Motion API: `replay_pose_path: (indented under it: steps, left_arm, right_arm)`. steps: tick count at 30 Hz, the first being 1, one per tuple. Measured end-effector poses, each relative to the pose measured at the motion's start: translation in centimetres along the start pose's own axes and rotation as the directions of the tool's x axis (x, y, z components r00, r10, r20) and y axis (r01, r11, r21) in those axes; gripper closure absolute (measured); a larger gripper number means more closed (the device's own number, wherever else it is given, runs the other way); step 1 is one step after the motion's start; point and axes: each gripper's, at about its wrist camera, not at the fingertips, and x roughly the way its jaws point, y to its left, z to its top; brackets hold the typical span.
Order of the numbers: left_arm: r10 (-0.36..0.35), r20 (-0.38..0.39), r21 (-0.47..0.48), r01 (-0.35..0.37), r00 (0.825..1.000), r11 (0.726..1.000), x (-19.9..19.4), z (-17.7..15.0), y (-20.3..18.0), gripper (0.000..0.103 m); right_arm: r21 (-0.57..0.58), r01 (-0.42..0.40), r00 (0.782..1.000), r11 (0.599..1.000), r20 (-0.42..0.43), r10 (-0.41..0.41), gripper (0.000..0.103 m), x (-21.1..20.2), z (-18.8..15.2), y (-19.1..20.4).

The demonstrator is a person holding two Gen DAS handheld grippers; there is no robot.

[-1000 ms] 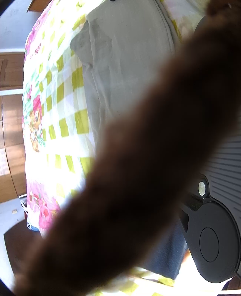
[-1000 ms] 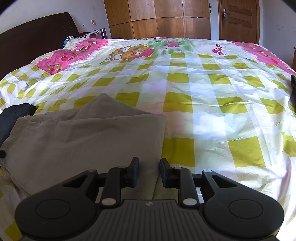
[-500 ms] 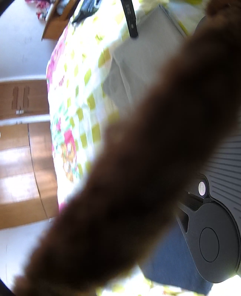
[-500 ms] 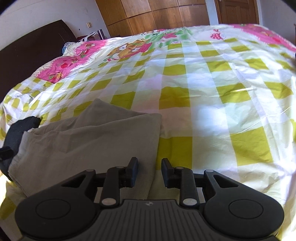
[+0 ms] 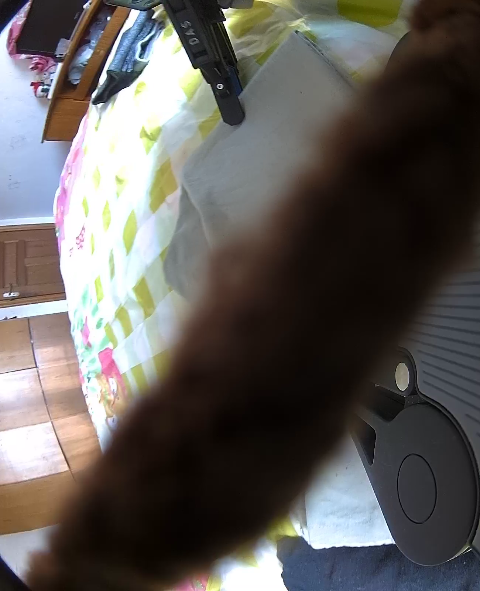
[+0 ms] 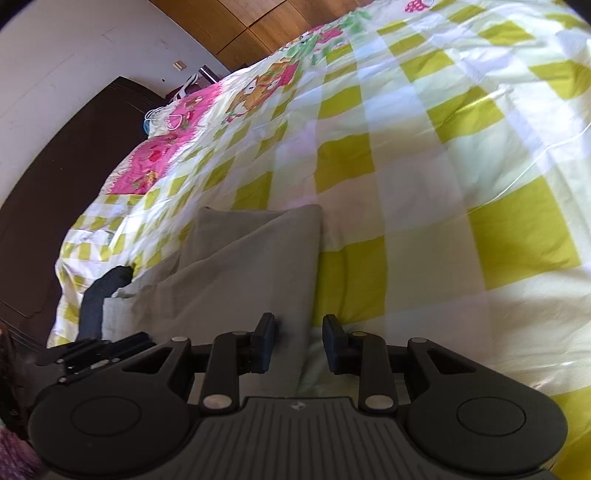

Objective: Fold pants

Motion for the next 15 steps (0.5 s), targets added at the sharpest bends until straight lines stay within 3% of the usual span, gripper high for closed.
replay_pose_path:
  steps: [4,6,10,12,15]
  left_arm:
    - [-0.007,-0.007,0.012,0.007,1.000,1.000,0.3,0.1,-0.5,0.083]
    - [-0.008,-0.011,0.017,0.008,1.000,1.000,0.4,0.2,-0.7,0.083]
    - [-0.011,-0.022,0.019,0.011,1.000,1.000,1.0,0.5,-1.1,0.083]
    - [-0.014,-0.030,0.032,0.015,0.999,0.999,1.3,0.6,-1.6,0.085]
    - [-0.008,-0.036,0.071,0.011,0.999,0.997,1.6,0.7,-2.7,0.085]
  right_arm:
    - [0.029,-0.091,0.995,0.995,-0.026,0.092,0.061,0.3,0.2,-0.6]
    - [0.102,-0.118,0.992,0.988,-0.020,0.121,0.070,0.7,0.2,-1.6]
    - [0.138,-0.179,0.981,0.974,-0.043,0.187,0.073,2.0,0.1,-0.5]
    - [0.107,-0.154,0.985,0.982,-0.064,0.162,0.078,2.4,-0.1,0.6]
    - [0.106,-0.115,0.993,0.988,0.019,0.113,0.080,0.5,0.4,0.1]
